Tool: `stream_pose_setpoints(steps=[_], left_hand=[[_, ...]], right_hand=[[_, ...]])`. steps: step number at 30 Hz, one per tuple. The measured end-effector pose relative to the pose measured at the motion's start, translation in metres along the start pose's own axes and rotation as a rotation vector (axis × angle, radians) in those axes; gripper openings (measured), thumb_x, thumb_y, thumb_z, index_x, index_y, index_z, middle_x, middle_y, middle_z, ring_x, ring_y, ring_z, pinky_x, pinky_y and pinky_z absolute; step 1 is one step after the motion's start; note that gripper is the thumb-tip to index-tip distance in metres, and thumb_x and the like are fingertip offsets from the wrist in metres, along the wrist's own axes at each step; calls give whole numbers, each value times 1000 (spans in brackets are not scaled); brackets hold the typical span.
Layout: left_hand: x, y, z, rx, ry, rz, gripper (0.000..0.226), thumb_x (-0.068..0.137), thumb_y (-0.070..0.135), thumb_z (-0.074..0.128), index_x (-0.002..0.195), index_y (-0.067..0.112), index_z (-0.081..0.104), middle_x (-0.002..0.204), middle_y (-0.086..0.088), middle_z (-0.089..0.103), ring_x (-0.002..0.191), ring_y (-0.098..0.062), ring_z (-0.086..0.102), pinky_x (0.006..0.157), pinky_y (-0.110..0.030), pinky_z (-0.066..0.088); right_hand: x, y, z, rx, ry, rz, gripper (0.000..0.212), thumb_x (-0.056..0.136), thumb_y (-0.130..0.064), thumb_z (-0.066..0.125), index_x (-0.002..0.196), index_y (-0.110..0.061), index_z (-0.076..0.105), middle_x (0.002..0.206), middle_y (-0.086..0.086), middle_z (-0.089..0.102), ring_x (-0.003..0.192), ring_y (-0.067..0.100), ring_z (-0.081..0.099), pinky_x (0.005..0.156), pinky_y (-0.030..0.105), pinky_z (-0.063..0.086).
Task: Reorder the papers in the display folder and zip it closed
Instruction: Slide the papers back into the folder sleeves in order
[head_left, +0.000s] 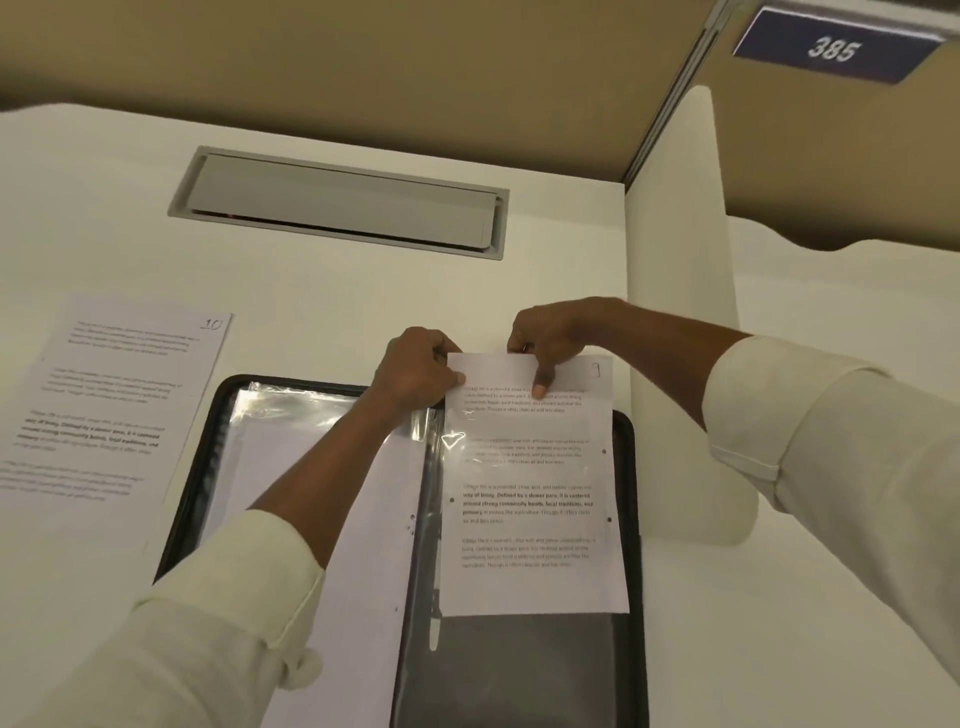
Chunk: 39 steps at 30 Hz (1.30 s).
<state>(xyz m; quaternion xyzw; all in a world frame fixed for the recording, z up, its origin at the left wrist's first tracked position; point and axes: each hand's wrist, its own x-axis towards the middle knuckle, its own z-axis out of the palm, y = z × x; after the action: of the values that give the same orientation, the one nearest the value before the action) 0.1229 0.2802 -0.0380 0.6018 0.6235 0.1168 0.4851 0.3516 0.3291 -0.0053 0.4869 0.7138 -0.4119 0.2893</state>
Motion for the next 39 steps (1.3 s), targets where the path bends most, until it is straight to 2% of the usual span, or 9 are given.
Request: stream_pose_setpoints(steps=[4,8,11,20,26,29,33,36,39], left_hand=[[-6,1,6,54,-16,35,22,83,22,91,98,15,77,90,0,73,90,-21,71,84,-43,64],[-8,0,10,143,5,98,12,90,23,84,97,16,77,85,8,68,86,-17,67,76,-34,58],[-11,-4,14,220,-15,126,12,91,28,83,95,20,77,90,6,73,87,-17,71,79,-35,61],[-22,-8,18,303,-11,243,23,86,35,85,99,23,70,97,9,70,91,-14,67,81,-34,56],[-29,-16,12,336,3,245,19,86,29,86,96,22,72,93,10,68,89,-13,65,83,-36,57],[-31,-18,9,324,-12,260,17,87,30,85,94,21,73,94,8,69,90,-14,66,82,-35,56],[-35,-16,7,345,-33,303,17,87,31,85,89,21,72,94,7,66,88,-13,64,81,-35,56],[-37,-13,6,377,-49,328,16,87,30,85,84,23,71,92,6,64,86,-12,63,80,-37,56],[-38,-11,6,422,-75,360,16,87,30,84,82,23,71,90,6,61,85,-13,62,79,-39,56]], right_hand=[[-9,-4,18,19,-23,3,37,78,-29,92,107,-19,71,96,-7,72,85,9,68,70,20,50],[-16,-9,38,85,48,14,45,88,-43,83,121,-15,72,106,-2,74,94,19,71,88,37,60],[-21,-13,51,130,88,29,52,86,-54,80,121,-16,71,110,0,72,99,22,69,89,39,58],[-32,-21,82,78,306,60,58,64,-37,100,103,-20,60,109,0,64,99,23,59,82,36,50],[-45,-24,79,243,331,65,47,96,-51,70,124,-14,64,134,4,59,121,24,57,96,34,44],[-50,-31,83,265,306,70,57,100,-61,56,128,-12,64,136,5,58,120,23,55,95,34,40],[-54,-39,91,276,251,90,77,82,-73,72,131,-14,62,126,-2,61,112,20,58,94,37,47],[-56,-40,99,208,202,66,67,76,-58,87,122,-13,68,115,0,70,105,23,66,92,38,55],[-56,-40,104,164,210,65,55,82,-36,89,125,-9,67,114,3,67,101,22,62,88,35,51]])
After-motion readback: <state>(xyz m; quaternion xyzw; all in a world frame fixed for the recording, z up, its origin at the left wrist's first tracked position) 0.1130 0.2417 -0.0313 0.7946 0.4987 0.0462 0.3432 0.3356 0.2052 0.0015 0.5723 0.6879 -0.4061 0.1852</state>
